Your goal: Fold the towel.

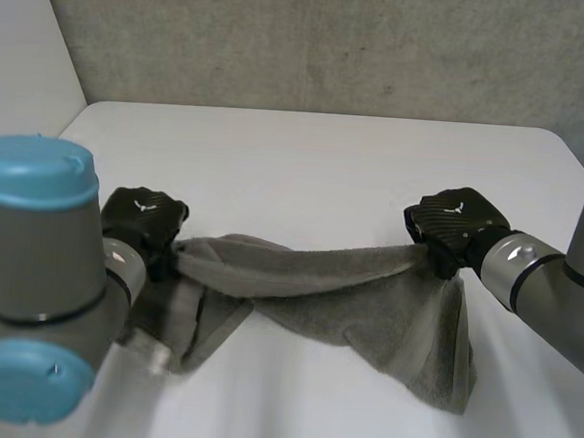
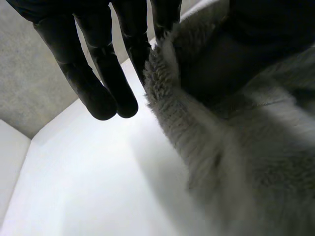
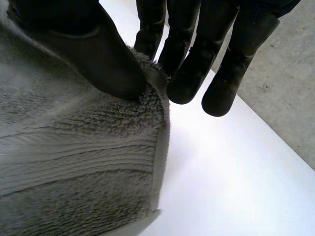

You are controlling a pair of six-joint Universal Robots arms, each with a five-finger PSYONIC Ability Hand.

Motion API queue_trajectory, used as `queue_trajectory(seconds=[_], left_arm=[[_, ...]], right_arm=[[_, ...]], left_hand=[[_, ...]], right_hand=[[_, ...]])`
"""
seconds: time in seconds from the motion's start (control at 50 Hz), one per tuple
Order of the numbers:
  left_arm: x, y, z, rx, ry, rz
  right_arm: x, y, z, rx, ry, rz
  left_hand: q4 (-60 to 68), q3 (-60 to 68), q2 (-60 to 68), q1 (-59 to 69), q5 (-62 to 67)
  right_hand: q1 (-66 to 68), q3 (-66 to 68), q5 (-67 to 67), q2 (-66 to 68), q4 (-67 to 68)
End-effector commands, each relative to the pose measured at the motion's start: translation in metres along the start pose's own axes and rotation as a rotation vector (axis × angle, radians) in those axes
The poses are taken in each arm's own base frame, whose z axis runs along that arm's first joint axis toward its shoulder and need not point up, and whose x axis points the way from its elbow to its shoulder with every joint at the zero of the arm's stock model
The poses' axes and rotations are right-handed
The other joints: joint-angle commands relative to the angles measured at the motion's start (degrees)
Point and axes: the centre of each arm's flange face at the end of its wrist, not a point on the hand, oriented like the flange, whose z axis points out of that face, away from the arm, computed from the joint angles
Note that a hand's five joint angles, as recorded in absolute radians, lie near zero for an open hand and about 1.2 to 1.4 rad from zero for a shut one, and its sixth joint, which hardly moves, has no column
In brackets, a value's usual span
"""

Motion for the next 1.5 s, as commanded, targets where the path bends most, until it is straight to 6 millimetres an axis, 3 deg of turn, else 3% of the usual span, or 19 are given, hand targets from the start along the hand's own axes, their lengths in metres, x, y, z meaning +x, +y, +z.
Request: queue_trajectory(seconds=[0.02,0.04,0.14,0.18,0.2,0.24,0.28,0.36,0.52,0.56,0.58,0.62,0.66,0.72,0.84,0.98,1.18,1.3,1.5], left_arm=[[-0.019,-0.024,0.059,0.088,-0.078,0.127],[-0.019,-0.024,0.059,0.088,-0.079,0.127],[-0.045,-0.1,0.079,0.359,-0.212,0.078],[-0.071,-0.163,0.067,0.594,-0.323,0.013],[-0.071,-0.163,0.067,0.596,-0.324,0.013],[-0.093,-0.212,0.045,0.814,-0.421,-0.056],[-0.098,-0.225,0.037,0.883,-0.449,-0.077],[-0.105,-0.236,0.023,0.955,-0.479,-0.106],[-0.076,-0.161,0.051,0.717,-0.373,-0.036],[-0.059,-0.111,0.061,0.573,-0.315,0.001],[-0.059,-0.111,0.061,0.573,-0.315,0.001],[-0.045,-0.062,0.066,0.446,-0.26,0.036],[-0.04,-0.04,0.068,0.399,-0.239,0.046],[-0.034,-0.006,0.07,0.355,-0.209,0.061],[-0.014,0.039,0.075,0.335,-0.168,0.084],[-0.008,0.058,0.074,0.303,-0.159,0.105],[-0.017,0.062,0.073,0.282,-0.182,0.1],[-0.019,0.068,0.072,0.262,-0.185,0.098],[-0.021,0.065,0.069,0.271,-0.193,0.094]], right_arm=[[0.018,-0.016,0.032,0.063,0.063,-0.046],[0.03,-0.029,0.04,0.113,0.126,-0.059],[0.061,-0.091,0.052,0.418,0.382,-0.093],[0.073,-0.108,0.051,0.537,0.472,-0.095],[0.085,-0.13,0.042,0.675,0.56,-0.098],[0.098,-0.153,0.025,0.811,0.64,-0.097],[0.104,-0.183,-0.009,0.98,0.693,-0.09],[0.105,-0.185,-0.012,0.982,0.668,-0.093],[0.076,-0.142,0.01,0.709,0.422,-0.105],[0.067,-0.127,0.015,0.634,0.368,-0.104],[0.057,-0.113,0.017,0.57,0.314,-0.109],[0.042,-0.099,0.019,0.512,0.257,-0.117],[0.021,-0.066,0.021,0.394,0.17,-0.14],[0.011,-0.049,0.022,0.343,0.135,-0.158],[-0.021,0.015,0.038,0.196,0.046,-0.169],[-0.032,0.055,0.044,0.078,0.034,-0.127],[-0.029,0.063,0.042,0.025,0.093,-0.077],[-0.025,0.065,0.042,0.004,0.128,-0.046],[-0.015,0.068,0.041,-0.007,0.157,-0.037]], left_hand=[[-6.44,-8.31,-5.45,-2.67,-14.43],[-6.44,-8.31,-5.45,-2.67,-14.43],[-6.44,-8.31,-5.45,-2.67,-14.43],[-6.44,-8.31,-5.45,-2.67,-14.43],[-6.44,-8.31,-5.45,-2.67,-14.43],[-6.44,-8.31,-5.45,-2.67,-14.43],[-6.44,-8.31,-5.45,-2.67,-14.43],[-6.44,-8.31,-5.45,-2.67,-14.43],[-6.44,-8.31,-5.45,-2.67,-14.43],[-6.44,-8.31,-5.45,-2.67,-14.43],[-6.44,-8.31,-5.45,-2.67,-14.43],[-6.44,-8.31,-5.45,-2.67,-14.43],[-6.44,-8.31,-5.45,-2.67,-14.43],[-6.44,-8.31,-5.45,-2.67,-14.43],[-6.44,-8.31,-5.45,-2.67,-14.43],[-6.44,-8.31,-5.45,-2.67,-14.43],[-6.44,-8.31,-5.45,-2.67,-14.43],[-6.44,-8.31,-5.45,-2.67,-14.43],[-6.44,-8.31,-5.45,-2.67,-14.43]], right_hand=[[3.71,3.61,3.5,4.92,3.61],[3.71,3.61,3.5,4.92,3.61],[3.71,3.61,3.5,4.92,3.61],[3.71,3.61,3.5,4.92,3.61],[3.71,3.61,3.5,4.92,3.61],[3.71,3.61,3.5,4.92,3.61],[3.71,3.61,3.5,4.92,3.61],[3.71,3.61,3.5,4.92,3.61],[3.71,3.61,3.5,4.92,3.61],[3.71,3.61,3.5,4.92,3.61],[3.71,3.61,3.5,4.92,3.61],[3.71,3.61,3.5,4.92,3.61],[3.71,3.61,3.5,4.92,3.61],[3.71,3.61,3.5,4.92,3.61],[3.71,3.61,3.5,4.92,3.61],[3.71,3.61,3.5,4.92,3.61],[3.71,3.61,3.5,4.92,3.61],[-25.46,-25.55,-25.66,-24.24,-25.55],[-26.85,-26.94,-27.06,-25.63,-26.94]])
